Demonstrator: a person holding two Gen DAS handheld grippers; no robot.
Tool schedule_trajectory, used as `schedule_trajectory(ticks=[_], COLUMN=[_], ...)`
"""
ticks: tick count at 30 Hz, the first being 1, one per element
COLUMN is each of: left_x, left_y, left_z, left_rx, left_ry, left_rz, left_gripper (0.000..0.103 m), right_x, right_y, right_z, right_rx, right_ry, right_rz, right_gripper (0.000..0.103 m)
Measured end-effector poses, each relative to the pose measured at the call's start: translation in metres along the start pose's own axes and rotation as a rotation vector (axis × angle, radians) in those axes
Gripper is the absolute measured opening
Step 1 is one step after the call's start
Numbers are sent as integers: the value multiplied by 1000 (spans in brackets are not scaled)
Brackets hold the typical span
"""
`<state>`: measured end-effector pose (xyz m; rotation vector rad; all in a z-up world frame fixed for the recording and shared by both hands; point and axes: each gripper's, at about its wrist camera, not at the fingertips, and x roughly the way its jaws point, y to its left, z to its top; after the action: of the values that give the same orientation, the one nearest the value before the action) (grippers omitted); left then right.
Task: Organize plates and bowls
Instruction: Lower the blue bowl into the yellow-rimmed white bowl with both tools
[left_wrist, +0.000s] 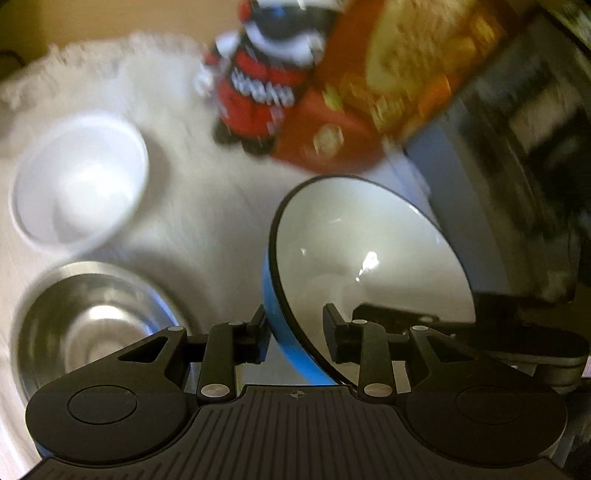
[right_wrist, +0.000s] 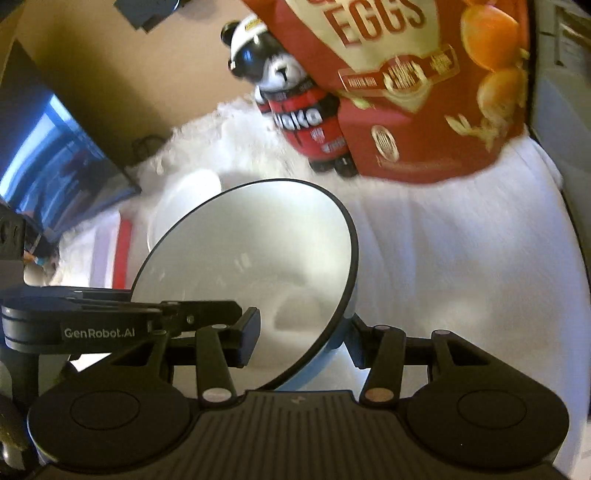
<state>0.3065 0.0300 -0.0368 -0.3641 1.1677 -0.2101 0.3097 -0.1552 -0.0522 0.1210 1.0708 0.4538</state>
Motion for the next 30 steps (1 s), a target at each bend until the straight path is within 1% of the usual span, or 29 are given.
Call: schedule_trajectory(ticks=[2, 7, 9, 10, 11, 13, 16, 20, 24, 27, 30], left_x=[10, 33, 39, 42, 41, 40, 39, 31, 29, 30, 30], left_y=[-2, 2, 2, 4, 5, 5, 6, 8, 6, 5, 6], left_z=[-17, -43, -49, -52, -53, -52, -48, -42, -39, -36, -35], left_rx=[26, 34, 56, 57, 54, 74, 78, 81, 99, 121, 114], left_ry=[38, 117, 135, 139, 131, 133, 132, 127, 119, 135, 155], left_rz=[6, 19, 24, 20, 15, 27, 22, 18, 31, 33, 23], left_gripper=[33, 33, 33, 33, 31, 31, 29, 33, 33, 34, 35], right_x=[7, 26, 30, 30, 29, 31, 32, 30, 29, 27, 21], right_y=[-3, -14, -18, -18, -16, -13, -11, -13, -14, -13, -12], right_z=[-13, -42, -51, -53, -55, -53, -51, -49, -49, -47, -46], right_rx=[14, 59, 69, 60, 42, 27, 19, 34, 45, 48, 47], right_ry=[13, 53, 72, 58, 53, 54, 51, 70, 85, 89, 77], right_rz=[-14, -44, -48, -58, -66, -78, -94, -76, -68, -70, -72], right_gripper=[49, 49, 49, 49, 49, 49, 49, 49, 49, 49, 50])
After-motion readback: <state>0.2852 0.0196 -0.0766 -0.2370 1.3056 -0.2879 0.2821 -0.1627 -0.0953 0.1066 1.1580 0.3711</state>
